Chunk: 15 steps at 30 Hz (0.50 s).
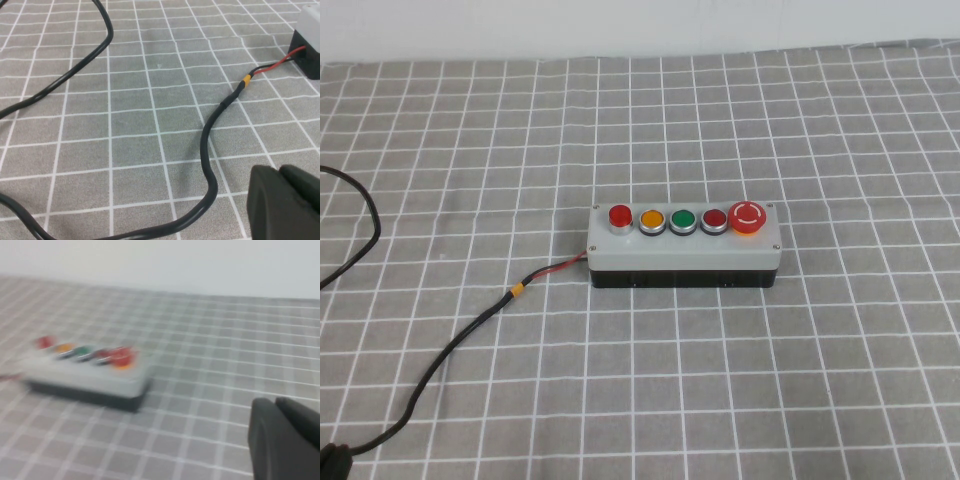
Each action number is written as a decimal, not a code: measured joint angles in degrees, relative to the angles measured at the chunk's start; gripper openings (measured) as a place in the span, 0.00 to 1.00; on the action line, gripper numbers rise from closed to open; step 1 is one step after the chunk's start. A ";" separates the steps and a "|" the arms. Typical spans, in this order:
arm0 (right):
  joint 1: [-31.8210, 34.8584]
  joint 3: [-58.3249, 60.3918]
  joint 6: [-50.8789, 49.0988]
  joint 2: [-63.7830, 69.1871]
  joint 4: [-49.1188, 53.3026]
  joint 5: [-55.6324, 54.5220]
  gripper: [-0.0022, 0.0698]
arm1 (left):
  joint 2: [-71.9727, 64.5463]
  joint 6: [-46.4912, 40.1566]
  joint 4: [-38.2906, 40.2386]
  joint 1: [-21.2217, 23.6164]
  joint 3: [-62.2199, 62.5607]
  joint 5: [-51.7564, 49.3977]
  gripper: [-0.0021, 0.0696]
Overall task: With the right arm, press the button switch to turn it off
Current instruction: 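Press the lit red button on the button box to turn it off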
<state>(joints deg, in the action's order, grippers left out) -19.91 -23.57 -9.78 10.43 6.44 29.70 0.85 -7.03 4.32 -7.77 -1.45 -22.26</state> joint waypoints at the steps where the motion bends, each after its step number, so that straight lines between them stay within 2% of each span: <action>1: 2.01 2.29 0.00 -0.12 -0.15 -2.29 0.01 | 0.00 0.00 0.00 0.00 0.00 0.00 0.02; 6: 9.45 12.34 0.00 -3.40 -1.70 -9.09 0.01 | 0.00 0.00 0.00 0.00 0.00 0.00 0.02; 15: 13.66 24.60 0.00 -10.91 -3.94 -10.25 0.01 | 0.00 0.00 0.00 0.00 0.00 0.00 0.02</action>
<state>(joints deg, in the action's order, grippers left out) -6.25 1.03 -9.78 -0.48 2.50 19.45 0.85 -7.03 4.32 -7.77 -1.45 -22.26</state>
